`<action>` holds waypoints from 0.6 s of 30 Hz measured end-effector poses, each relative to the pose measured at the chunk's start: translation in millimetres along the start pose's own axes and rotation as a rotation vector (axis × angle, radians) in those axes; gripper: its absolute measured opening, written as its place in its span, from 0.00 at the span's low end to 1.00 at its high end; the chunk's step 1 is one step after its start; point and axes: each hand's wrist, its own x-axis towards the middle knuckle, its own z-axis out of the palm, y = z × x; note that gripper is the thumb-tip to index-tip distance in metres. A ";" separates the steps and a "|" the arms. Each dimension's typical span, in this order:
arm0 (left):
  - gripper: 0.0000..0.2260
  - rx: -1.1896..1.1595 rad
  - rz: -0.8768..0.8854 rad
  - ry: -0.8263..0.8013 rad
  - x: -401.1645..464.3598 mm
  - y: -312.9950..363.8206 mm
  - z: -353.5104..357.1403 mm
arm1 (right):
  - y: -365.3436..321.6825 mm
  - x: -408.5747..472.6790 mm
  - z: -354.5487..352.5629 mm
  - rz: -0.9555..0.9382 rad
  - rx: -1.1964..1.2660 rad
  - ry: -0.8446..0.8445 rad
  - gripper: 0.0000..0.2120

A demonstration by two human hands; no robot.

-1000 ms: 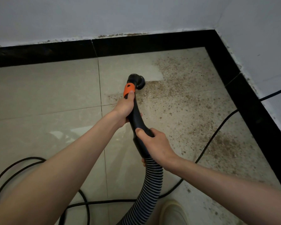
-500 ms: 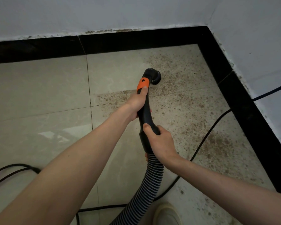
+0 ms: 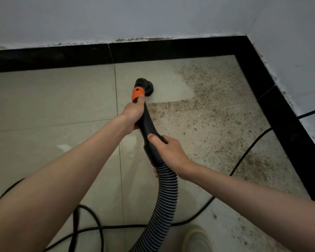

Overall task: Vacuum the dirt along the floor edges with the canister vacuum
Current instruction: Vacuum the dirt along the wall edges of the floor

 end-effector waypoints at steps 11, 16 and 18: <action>0.20 -0.163 -0.015 0.137 -31.4 -47.5 -19.0 | 18.3 -28.6 1.7 0.016 -0.128 -0.136 0.16; 0.20 -0.174 -0.024 0.135 -40.1 -54.4 -15.1 | 20.1 -40.4 -1.4 0.004 -0.166 -0.125 0.16; 0.23 -0.172 -0.033 0.121 -41.5 -55.1 -12.3 | 20.4 -44.0 -2.9 0.009 -0.164 -0.112 0.15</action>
